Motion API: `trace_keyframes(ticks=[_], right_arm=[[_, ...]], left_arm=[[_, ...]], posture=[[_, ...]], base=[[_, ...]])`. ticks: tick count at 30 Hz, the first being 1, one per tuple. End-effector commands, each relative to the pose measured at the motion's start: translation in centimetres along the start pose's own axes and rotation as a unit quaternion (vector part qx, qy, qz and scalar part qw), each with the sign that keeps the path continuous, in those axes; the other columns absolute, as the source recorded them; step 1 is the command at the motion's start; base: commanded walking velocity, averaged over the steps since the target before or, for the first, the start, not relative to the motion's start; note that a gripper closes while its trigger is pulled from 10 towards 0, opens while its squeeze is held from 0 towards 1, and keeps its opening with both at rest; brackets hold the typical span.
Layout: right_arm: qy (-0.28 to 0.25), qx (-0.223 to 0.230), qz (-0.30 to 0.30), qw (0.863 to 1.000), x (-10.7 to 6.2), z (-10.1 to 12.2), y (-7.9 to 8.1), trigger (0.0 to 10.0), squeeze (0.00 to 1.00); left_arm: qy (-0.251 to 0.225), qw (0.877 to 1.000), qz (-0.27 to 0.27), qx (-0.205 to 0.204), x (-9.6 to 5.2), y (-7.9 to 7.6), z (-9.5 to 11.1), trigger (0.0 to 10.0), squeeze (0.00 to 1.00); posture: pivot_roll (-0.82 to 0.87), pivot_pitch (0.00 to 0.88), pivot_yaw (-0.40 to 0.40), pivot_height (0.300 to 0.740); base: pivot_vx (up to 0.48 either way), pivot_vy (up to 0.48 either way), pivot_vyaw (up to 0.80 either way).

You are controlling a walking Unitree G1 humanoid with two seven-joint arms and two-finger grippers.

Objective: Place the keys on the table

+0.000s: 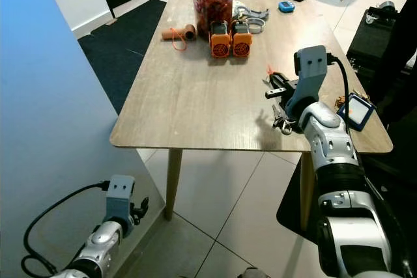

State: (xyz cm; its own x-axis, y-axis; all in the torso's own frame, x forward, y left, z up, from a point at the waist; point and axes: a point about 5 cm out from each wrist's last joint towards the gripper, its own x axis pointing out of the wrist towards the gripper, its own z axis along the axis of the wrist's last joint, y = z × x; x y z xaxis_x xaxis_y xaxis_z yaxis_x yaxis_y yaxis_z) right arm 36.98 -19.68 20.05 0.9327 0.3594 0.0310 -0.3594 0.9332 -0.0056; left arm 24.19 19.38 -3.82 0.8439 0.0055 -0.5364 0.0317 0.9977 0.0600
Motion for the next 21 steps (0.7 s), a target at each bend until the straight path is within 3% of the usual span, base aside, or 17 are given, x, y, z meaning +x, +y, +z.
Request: trace_keyframes(ticks=[1,16,17,18,21], right_arm=[[0.018,-0.003,0.02,1.0,-0.1,-0.7,0.8,10.0,0.0],[0.032,-0.002,-0.001,0.999,-0.5,-1.0,0.5,10.0,0.0],[0.031,-0.001,-0.006,1.0,-0.5,-1.0,0.4,10.0,0.15],[0.028,0.003,-0.019,0.999,-0.6,-0.9,0.0,10.0,1.0],[0.024,-0.001,-0.048,0.999,-0.6,-0.7,-0.8,10.0,1.0]], left_arm=[[0.009,1.0,0.006,-0.004,-0.2,0.5,-0.5,10.0,0.0],[0.01,1.0,0.004,-0.002,-0.2,0.4,-0.4,10.0,0.0],[0.011,1.0,0.004,-0.002,-0.2,0.4,-0.4,10.0,0.0],[0.011,1.0,0.005,-0.002,-0.2,0.4,-0.4,10.0,0.0],[0.011,1.0,0.005,-0.001,-0.2,0.4,-0.4,10.0,0.0]], posture=[[0.03,0.071,0.034,0.74],[0.03,0.072,0.036,0.74],[0.03,0.072,0.036,0.74],[0.03,0.071,0.036,0.74],[0.03,0.071,0.036,0.74]], base=[[0.0,0.0,0.0],[0.0,0.0,0.0],[0.0,0.0,0.0],[0.0,0.0,0.0],[0.0,0.0,0.0]])
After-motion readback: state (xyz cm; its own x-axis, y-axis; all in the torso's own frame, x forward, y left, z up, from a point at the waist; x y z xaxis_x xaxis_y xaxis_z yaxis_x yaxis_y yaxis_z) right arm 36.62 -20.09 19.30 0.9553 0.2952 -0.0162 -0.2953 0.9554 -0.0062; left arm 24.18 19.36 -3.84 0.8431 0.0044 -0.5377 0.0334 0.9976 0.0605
